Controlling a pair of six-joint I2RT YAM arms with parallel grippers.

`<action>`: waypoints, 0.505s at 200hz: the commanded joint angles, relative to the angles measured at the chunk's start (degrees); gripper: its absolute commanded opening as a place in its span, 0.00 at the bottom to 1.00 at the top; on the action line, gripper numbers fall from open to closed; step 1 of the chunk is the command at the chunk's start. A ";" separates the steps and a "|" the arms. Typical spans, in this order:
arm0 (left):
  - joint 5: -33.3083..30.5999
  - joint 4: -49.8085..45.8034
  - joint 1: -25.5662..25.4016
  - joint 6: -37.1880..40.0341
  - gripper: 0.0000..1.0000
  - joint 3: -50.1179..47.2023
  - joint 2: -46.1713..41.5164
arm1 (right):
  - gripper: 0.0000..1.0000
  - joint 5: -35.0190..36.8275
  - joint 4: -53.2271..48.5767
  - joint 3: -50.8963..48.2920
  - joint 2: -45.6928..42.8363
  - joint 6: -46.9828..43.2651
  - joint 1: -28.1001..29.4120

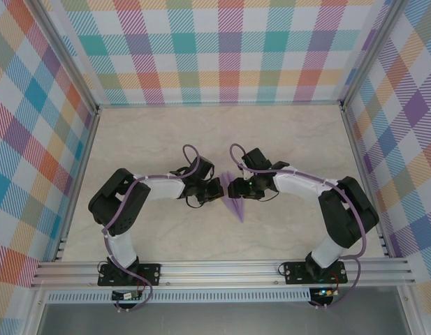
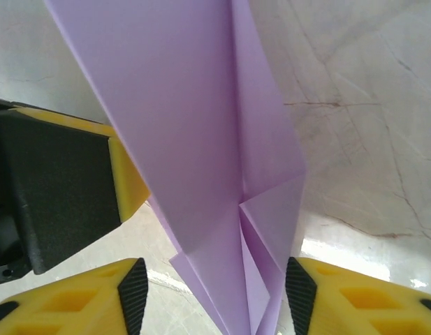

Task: Fold a paper plane with a square sheet of paper (pick it up from the middle)
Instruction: Move the paper plane to the top-center of the table.

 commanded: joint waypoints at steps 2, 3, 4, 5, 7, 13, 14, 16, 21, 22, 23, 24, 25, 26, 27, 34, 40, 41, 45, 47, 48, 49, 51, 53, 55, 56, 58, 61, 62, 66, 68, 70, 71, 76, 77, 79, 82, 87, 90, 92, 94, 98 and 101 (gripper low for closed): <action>-0.69 -0.54 0.73 0.00 0.00 -0.23 0.15 | 0.50 -0.34 -2.25 2.05 0.99 -2.25 1.14; -0.65 -0.56 0.75 0.04 0.00 -0.23 0.15 | 0.50 -0.16 -2.36 2.06 0.99 -2.19 1.14; -0.67 -0.53 0.75 0.01 0.00 -0.23 0.15 | 0.50 0.01 -2.41 2.06 0.99 -2.16 1.14; -0.68 -0.51 0.75 0.00 0.00 -0.23 0.15 | 0.50 0.32 -2.44 2.06 0.94 -2.10 1.14; -0.69 -0.56 0.76 -0.01 0.00 -0.23 0.10 | 0.50 0.73 -2.59 2.02 0.82 -1.99 1.15; -0.69 -0.59 0.76 0.03 0.00 -0.23 0.14 | 0.50 1.78 -2.73 1.77 0.56 -1.87 1.15; -0.69 -0.59 0.76 0.01 0.00 -0.23 0.14 | 0.50 1.86 -2.73 1.74 0.51 -1.87 1.15; -0.69 -0.58 0.76 0.06 0.00 -0.25 0.15 | 0.50 2.15 -2.79 1.65 0.39 -1.86 1.15; -0.66 -0.46 0.76 -0.07 0.00 -0.36 0.11 | 0.50 2.59 -2.81 1.55 0.09 -1.89 1.15; -0.63 -0.43 0.76 -0.09 0.00 -0.39 0.13 | 0.50 2.62 -2.86 1.50 0.01 -1.87 1.15; -0.62 -0.46 0.76 -0.09 0.00 -0.40 0.14 | 0.50 2.63 -2.88 1.47 -0.07 -1.87 1.15; -0.61 -0.48 0.76 -0.10 0.00 -0.40 0.14 | 0.50 2.69 -2.85 1.46 -0.16 -1.87 1.15; -0.61 -0.49 0.76 -0.05 0.00 -0.40 0.14 | 0.50 2.67 -2.83 1.45 -0.20 -1.95 1.15; -0.61 -0.49 0.76 -0.08 0.00 -0.45 0.15 | 0.50 2.66 -2.87 1.45 -0.22 -2.00 1.15; -0.61 -0.49 0.76 -0.09 0.00 -0.47 0.15 | 0.50 2.61 -2.88 1.45 -0.27 -1.97 1.15; -0.50 -0.49 0.76 -0.01 0.00 -0.47 0.12 | 0.50 2.18 -2.92 1.45 -0.48 -2.12 1.15; -0.59 -0.52 0.76 0.04 0.00 -0.48 0.06 | 0.50 1.95 -3.10 1.63 -0.40 -2.21 1.15; -0.60 -0.55 0.76 0.01 0.00 -0.49 0.06 | 0.50 1.95 -3.09 1.63 -0.37 -2.26 1.15; -0.52 -0.56 0.76 0.05 0.00 -0.47 0.06 | 0.50 1.99 -3.12 1.62 -0.34 -2.08 1.15; -0.56 -0.55 0.76 0.05 0.00 -0.49 0.02 | 0.50 2.02 -3.15 1.62 -0.36 -2.03 1.19; -0.54 -0.57 0.76 0.06 0.00 -0.49 0.04 | 0.50 2.07 -3.16 1.58 -0.39 -1.99 1.17; -0.57 -0.53 0.76 0.03 0.00 -0.49 0.05 | 0.50 2.14 -3.16 1.56 -0.40 -1.97 1.16; -0.58 -0.57 0.76 0.00 0.00 -0.43 0.06 | 0.50 2.13 -3.10 1.50 -0.48 -2.00 1.21; -0.58 -0.58 0.76 -0.01 0.00 -0.41 0.06 | 0.50 2.12 -3.08 1.41 -0.59 -1.92 1.25; -0.60 -0.56 0.78 -0.01 0.00 -0.41 0.06 | 0.50 2.06 -3.04 1.33 -0.66 -1.86 1.24; -0.60 -0.53 0.77 -0.01 0.00 -0.41 0.06 | 0.50 2.05 -3.01 1.26 -0.67 -1.86 1.28; -0.61 -0.52 0.76 0.01 0.00 -0.34 0.02 | 0.50 1.93 -2.89 1.16 -0.79 -1.86 1.25; -0.62 -0.52 0.77 0.01 0.00 -0.37 0.05 | 0.50 1.76 -2.82 0.99 -1.03 -1.86 1.28; -0.61 -0.55 0.76 0.00 0.00 -0.34 0.01 | 0.50 1.68 -2.77 0.96 -1.12 -1.86 1.26; -0.61 -0.52 0.76 -0.05 0.00 -0.34 -0.03 | 0.49 1.40 -2.70 0.77 -1.19 -1.82 1.23; -0.58 -0.57 0.76 -0.07 0.00 -0.35 -0.03 | 0.49 1.30 -2.72 0.68 -1.27 -1.79 1.23; -0.65 -0.56 0.76 -0.09 0.00 -0.35 -0.03 | 0.49 1.22 -2.68 0.66 -1.40 -1.78 1.23; -0.67 -0.52 0.76 -0.09 0.00 -0.38 -0.03 | 0.49 1.14 -2.66 0.62 -1.44 -1.78 1.23; -0.72 -0.54 0.80 -0.10 0.00 -0.40 -0.03 | 0.48 0.68 -2.63 0.42 -1.68 -1.79 1.32; -0.71 -0.52 0.78 -0.10 0.00 -0.41 -0.03 | 0.48 0.68 -2.63 0.42 -1.68 -1.79 1.32; -0.63 -0.50 0.76 -0.10 0.00 -0.34 -0.10 | 0.48 0.58 -2.57 0.40 -1.72 -1.84 1.43; -0.61 -0.44 0.76 -0.05 0.00 -0.40 -0.09 | 0.47 0.35 -2.56 0.27 -1.88 -1.87 1.48; -0.55 -0.48 0.76 -0.10 0.00 -0.28 -0.11 | 0.45 0.22 -2.64 0.14 -2.08 -1.89 1.66; -0.52 -0.45 0.76 -0.05 0.00 -0.28 -0.05 | 0.45 0.23 -2.65 0.05 -2.11 -1.82 1.76; -0.52 -0.48 0.76 -0.09 0.00 -0.24 -0.10 | 0.45 0.20 -2.69 0.00 -2.16 -1.85 1.80; -0.52 -0.49 0.76 -0.10 0.00 -0.30 -0.09 | 0.44 0.24 -2.72 0.01 -2.19 -1.86 1.84; -0.51 -0.46 0.73 -0.08 0.00 -0.19 -0.12 | 0.43 0.19 -2.84 -0.12 -2.18 -1.86 1.97; -0.52 -0.48 0.76 -0.10 0.00 -0.20 -0.12 | 0.42 0.26 -2.96 -0.21 -2.22 -1.88 2.06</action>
